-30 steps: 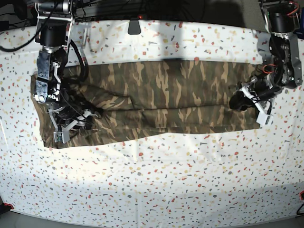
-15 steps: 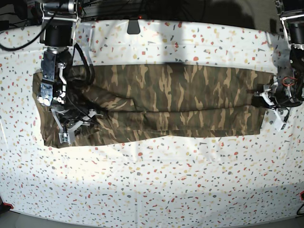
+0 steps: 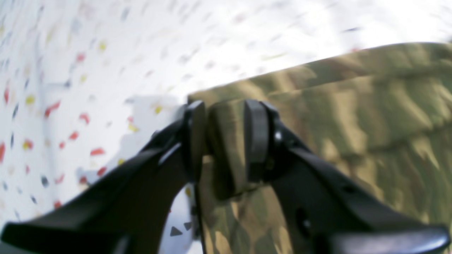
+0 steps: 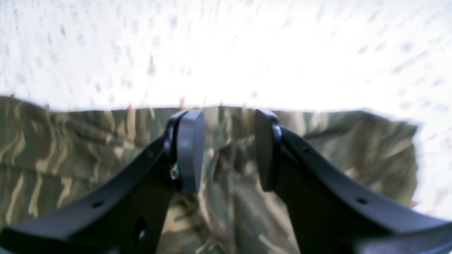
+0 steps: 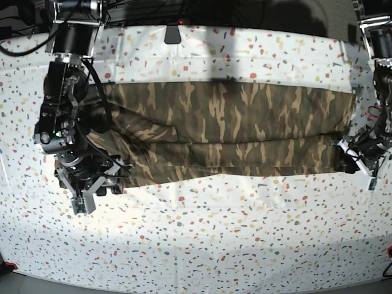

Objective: Fold the T-shirt properly
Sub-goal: 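Pull the shirt ends apart with both grippers to straighten the fold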

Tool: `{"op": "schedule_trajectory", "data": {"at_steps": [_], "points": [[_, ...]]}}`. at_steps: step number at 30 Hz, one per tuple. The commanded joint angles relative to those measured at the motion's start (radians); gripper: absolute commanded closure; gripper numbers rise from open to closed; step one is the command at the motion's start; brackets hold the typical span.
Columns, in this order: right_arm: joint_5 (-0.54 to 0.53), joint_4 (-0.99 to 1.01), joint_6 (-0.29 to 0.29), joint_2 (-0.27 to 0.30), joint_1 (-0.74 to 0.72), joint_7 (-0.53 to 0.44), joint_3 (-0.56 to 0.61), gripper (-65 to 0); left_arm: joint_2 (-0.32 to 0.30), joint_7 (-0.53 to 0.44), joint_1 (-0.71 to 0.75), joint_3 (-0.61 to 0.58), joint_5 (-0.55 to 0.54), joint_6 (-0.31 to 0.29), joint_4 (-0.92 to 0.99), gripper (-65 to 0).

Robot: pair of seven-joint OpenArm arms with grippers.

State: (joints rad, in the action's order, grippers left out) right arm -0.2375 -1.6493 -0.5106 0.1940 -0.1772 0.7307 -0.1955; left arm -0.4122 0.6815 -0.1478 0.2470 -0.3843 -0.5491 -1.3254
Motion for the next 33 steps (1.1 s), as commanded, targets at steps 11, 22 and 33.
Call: {"op": "schedule_trajectory", "data": {"at_steps": [11,22,33], "points": [[-0.137,-0.112,-0.006,0.005,-0.022,0.045,-0.002,-24.6,0.025,-0.129,-0.027,0.006,-0.061,0.0,0.18,-29.7],[-0.131,-0.112,-0.006,0.005,-0.019,0.064,-0.002,-24.6,0.068,-0.129,-0.028,0.006,-0.062,0.0,0.187,-29.0],[-0.13,-0.111,-0.006,0.005,-0.019,0.064,-0.002,-24.6,0.065,-0.106,-0.069,0.006,-0.065,0.0,0.185,-29.0]]}}
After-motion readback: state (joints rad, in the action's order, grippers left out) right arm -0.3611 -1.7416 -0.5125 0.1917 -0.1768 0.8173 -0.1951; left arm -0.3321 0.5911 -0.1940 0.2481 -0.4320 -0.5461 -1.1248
